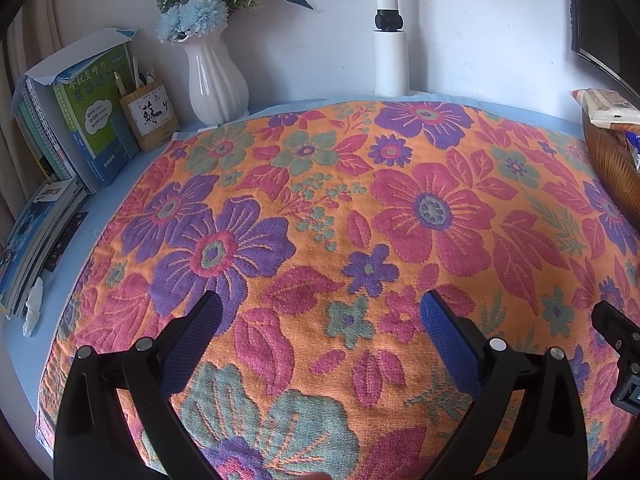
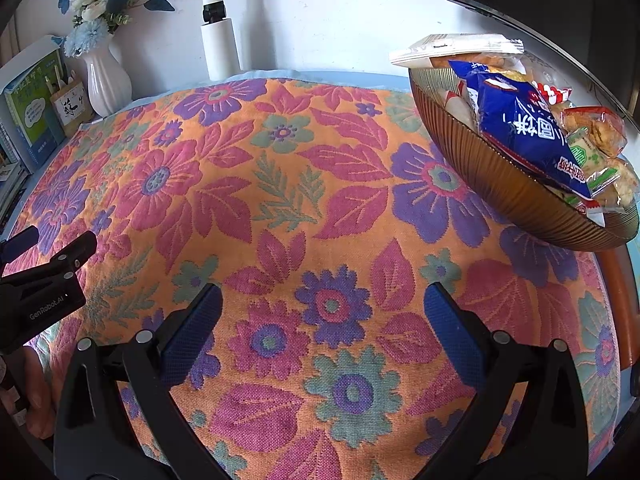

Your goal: Organize snacks

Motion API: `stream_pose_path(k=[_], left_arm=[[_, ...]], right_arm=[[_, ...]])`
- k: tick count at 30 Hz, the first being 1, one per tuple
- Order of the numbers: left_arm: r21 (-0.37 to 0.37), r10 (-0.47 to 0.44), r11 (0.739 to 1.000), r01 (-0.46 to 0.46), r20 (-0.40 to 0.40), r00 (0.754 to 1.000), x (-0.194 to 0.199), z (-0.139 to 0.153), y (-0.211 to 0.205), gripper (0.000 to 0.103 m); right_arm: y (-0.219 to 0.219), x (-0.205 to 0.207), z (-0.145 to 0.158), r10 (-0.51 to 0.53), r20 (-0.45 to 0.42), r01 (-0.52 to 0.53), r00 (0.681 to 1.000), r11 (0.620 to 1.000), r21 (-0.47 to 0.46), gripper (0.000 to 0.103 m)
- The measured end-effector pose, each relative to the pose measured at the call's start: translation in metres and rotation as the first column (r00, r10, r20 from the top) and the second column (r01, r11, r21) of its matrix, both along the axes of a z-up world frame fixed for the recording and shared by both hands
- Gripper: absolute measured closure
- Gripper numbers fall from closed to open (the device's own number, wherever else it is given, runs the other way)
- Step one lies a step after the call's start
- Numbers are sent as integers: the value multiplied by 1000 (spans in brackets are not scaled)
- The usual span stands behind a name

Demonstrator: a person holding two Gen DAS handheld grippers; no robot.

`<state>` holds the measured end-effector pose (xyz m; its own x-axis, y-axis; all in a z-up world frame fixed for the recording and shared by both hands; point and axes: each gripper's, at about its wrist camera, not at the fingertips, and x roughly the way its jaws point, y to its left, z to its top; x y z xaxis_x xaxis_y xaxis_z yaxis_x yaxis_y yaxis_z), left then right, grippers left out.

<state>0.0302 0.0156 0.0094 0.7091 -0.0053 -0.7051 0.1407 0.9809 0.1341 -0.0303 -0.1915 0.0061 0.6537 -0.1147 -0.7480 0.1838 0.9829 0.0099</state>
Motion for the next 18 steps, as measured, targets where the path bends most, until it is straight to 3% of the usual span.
stream_pose_path(k=[8, 18], left_arm=[[34, 12, 999, -13, 40, 999, -3, 4, -2, 5], [18, -1, 1000, 1, -3, 1000, 1, -1, -2, 5]], right_arm=[[0, 0, -1, 1, 0, -1, 1000, 1000, 2, 3], [-1, -3, 0, 2, 6, -2, 1000, 1000, 7, 3]])
